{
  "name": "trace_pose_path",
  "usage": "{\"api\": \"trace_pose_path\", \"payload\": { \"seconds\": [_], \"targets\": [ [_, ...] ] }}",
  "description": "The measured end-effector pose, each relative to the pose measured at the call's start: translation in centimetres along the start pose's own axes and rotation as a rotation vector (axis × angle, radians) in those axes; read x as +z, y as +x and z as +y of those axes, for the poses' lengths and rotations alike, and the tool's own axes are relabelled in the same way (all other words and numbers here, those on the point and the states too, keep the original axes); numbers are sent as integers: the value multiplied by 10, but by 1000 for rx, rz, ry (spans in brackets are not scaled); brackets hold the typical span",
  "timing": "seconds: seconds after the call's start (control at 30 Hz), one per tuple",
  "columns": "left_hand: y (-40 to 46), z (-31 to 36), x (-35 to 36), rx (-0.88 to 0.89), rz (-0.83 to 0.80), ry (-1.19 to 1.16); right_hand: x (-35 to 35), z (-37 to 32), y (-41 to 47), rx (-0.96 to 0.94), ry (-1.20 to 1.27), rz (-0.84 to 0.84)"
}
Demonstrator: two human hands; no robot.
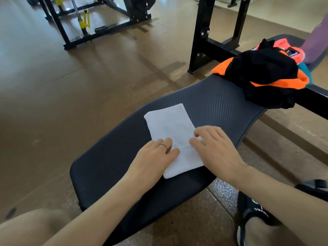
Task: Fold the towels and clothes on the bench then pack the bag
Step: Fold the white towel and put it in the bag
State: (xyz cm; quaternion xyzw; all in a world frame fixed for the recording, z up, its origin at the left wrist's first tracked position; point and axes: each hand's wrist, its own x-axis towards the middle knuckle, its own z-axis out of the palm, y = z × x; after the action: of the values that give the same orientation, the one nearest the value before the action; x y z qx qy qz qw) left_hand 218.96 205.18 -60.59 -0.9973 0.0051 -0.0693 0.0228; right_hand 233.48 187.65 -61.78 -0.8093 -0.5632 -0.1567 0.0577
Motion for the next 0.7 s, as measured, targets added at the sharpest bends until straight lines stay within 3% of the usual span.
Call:
{"api": "trace_pose_path", "payload": {
  "seconds": [0.07, 0.33, 0.53, 0.7],
  "targets": [
    [-2, 1, 2, 47, -14, -11, 0, 1, -3, -93, 14, -48],
    [-15, 6, -6, -5, -141, -129, -21, 21, -6, -62, 265, -404],
    [-13, 4, -5, -130, -75, -231, -11, 21, -2, 0, 364, -247],
    [-8, -8, -12, -381, -3, -579, -16, 23, 8, 343, 761, -221]
  ]
}}
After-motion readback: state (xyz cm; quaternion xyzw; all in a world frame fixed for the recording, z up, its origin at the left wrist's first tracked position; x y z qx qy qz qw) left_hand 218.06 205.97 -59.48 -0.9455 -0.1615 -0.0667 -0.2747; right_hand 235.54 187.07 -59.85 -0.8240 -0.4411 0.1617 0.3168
